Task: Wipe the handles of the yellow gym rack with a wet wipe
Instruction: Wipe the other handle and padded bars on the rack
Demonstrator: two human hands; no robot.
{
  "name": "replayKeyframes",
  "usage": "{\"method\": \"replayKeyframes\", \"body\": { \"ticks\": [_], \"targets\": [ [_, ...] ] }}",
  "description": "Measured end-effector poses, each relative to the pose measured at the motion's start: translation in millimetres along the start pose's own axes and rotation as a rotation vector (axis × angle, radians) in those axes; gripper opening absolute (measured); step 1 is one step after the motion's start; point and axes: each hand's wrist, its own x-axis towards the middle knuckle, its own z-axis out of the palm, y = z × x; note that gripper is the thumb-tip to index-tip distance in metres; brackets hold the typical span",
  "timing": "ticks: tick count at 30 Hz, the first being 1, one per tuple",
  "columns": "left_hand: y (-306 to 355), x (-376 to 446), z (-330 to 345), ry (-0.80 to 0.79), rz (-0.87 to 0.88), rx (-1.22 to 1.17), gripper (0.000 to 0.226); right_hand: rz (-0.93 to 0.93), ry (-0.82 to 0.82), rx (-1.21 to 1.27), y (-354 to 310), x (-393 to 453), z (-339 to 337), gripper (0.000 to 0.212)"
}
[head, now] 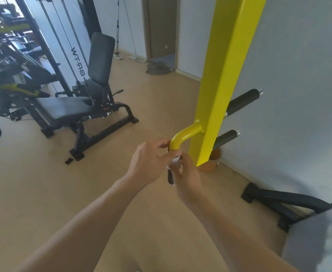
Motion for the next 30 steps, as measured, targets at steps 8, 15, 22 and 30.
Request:
{"method": "replayKeyframes", "body": {
  "ticks": [8, 15, 22, 30],
  "targets": [
    [-10.0, 13.5, -8.0, -0.054, 0.087, 0.054, 0.019, -0.085, 0.08, 0.012, -19.3, 7.1, 10.1, 0.022],
    [-11.2, 16.7, -10.1, -0.023, 0.1, 0.065, 0.022, 0.137, -0.127, -0.212, 27.7, -7.3, 30.1, 0.023],
    [-12.3, 17.8, -10.3, -0.049, 0.138, 0.085, 0.022, -0.089, 0.027, -0.107, 4.1, 7.6, 22.9, 0.033],
    [-8.8, 17.4, -9.7, -0.013, 0.095, 0.11, 0.022, -0.082, -0.054, -0.016, -3.5, 12.0, 15.7, 0.017]
  ]
}}
